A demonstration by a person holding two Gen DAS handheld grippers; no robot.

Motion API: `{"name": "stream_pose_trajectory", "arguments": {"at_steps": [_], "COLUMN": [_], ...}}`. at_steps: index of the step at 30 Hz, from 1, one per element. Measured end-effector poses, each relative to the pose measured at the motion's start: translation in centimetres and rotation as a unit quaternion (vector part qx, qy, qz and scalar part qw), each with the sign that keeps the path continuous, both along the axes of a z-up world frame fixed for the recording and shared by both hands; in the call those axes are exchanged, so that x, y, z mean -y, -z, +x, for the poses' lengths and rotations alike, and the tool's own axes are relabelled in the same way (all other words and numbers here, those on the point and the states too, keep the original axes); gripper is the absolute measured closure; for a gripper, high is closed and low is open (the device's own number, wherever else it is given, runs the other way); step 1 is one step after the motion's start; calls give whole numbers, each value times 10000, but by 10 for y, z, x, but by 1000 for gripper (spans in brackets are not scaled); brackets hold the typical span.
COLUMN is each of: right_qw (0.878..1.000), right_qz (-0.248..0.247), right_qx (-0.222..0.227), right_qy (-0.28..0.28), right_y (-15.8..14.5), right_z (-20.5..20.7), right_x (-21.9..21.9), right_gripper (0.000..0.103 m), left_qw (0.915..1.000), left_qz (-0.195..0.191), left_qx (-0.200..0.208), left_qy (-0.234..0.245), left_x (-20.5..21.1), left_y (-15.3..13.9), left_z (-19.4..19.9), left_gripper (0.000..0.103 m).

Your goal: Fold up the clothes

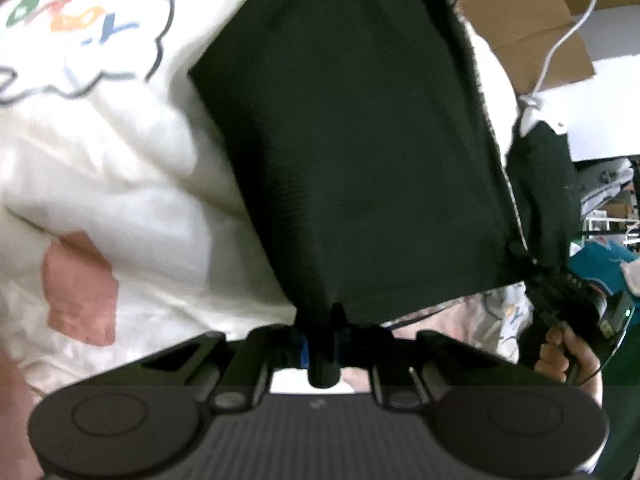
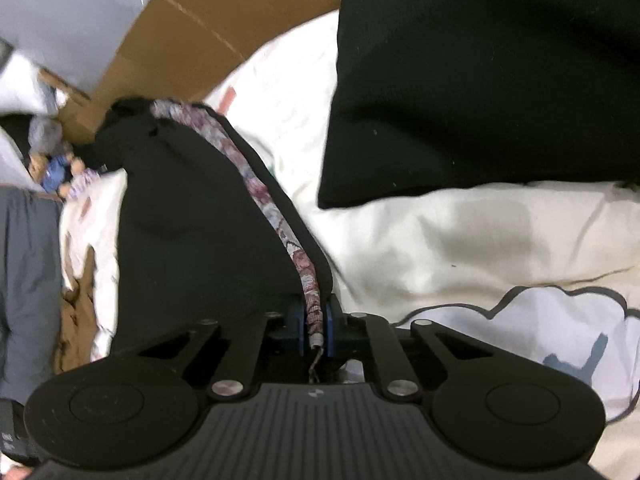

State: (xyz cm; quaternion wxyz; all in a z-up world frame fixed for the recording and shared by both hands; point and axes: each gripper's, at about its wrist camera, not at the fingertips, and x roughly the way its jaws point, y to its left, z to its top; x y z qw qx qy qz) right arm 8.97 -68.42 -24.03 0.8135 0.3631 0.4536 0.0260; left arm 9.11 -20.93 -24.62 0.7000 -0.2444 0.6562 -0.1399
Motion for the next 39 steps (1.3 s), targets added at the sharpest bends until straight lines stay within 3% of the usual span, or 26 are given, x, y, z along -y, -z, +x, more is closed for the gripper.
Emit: {"name": "stream_pose_trajectory", "arguments": {"at_steps": [5, 19, 21, 34, 39], "right_qw": [9989, 9941, 9934, 9890, 9920], "right_qz": [290, 849, 905, 1192, 969], "right_qx": [187, 414, 454, 657, 677], "right_qy": [314, 532, 539, 573, 439], "right_y": [-12, -47, -54, -87, -101], "right_z": [-18, -75, -87, -153, -155], "right_x": [-4, -23, -25, -31, -34], "right_gripper": [94, 94, 94, 94, 94], "left_qw": [9997, 9977, 9972, 9970, 9969], "left_qz": [67, 135, 133, 0, 38], "left_qx": [181, 472, 502, 585, 648], "left_qy": [-177, -460, -543, -512, -441], "left_x": [20, -12, 8, -6, -5], "left_y": [-24, -69, -65, -90, -92], "left_z": [12, -12, -13, -48, -42], "left_gripper": [93, 94, 94, 94, 94]}}
